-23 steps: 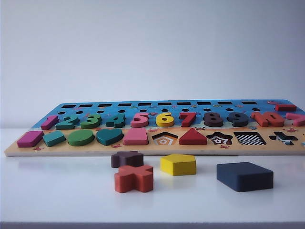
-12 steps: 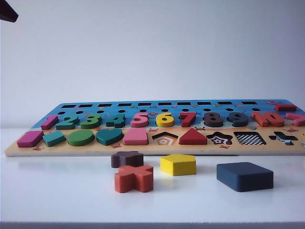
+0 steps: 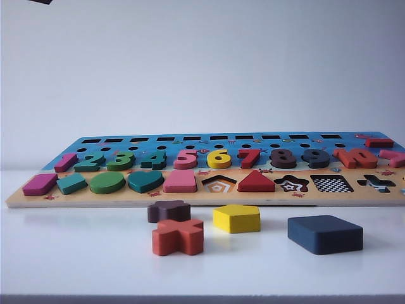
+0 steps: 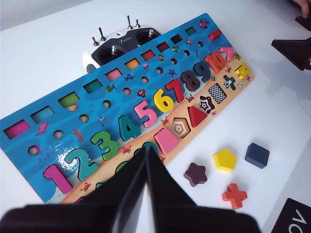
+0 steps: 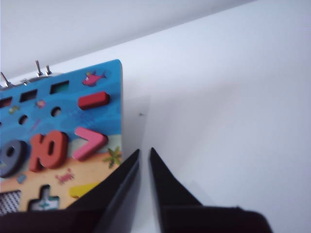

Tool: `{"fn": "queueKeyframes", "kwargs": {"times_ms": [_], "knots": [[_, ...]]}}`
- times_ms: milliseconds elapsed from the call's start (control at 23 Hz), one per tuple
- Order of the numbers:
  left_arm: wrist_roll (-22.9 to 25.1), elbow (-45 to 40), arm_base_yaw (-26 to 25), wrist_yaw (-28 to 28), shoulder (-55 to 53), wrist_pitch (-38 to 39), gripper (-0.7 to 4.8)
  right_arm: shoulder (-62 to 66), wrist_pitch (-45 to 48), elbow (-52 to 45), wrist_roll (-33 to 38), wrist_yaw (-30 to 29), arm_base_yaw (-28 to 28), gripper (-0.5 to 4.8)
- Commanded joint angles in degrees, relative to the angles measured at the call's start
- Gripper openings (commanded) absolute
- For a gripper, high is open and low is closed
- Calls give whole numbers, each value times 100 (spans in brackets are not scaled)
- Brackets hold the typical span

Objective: Insert the cube into the slot.

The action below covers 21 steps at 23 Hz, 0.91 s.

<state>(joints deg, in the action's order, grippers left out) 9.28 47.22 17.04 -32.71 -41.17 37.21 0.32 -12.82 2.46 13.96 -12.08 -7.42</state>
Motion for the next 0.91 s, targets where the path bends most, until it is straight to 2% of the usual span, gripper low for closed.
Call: {"fn": "queueKeyframes", "kwargs": {"times_ms": [43,217,390,521,651,824,911], "knots": [[37,164,24,-223,-116,278,9,-17,166,227,293,-39,4,76],[138,175,28,-542,-153,695,9,-15,203,800,466,-107,4,149],[385,155,28,-817,-153,966,9,-15,-15,1338,470,-332,4,192],[387,114,28,-872,-153,951,9,26,-721,2129,470,-348,4,222],[385,-48,20,-890,-144,702,9,260,-1545,2922,433,-671,7,240],[472,-264,-28,-885,-138,584,9,678,-2474,3748,101,-929,4,244],[470,-282,-28,-887,-138,614,9,973,-2911,4059,76,-1427,7,244]]}}
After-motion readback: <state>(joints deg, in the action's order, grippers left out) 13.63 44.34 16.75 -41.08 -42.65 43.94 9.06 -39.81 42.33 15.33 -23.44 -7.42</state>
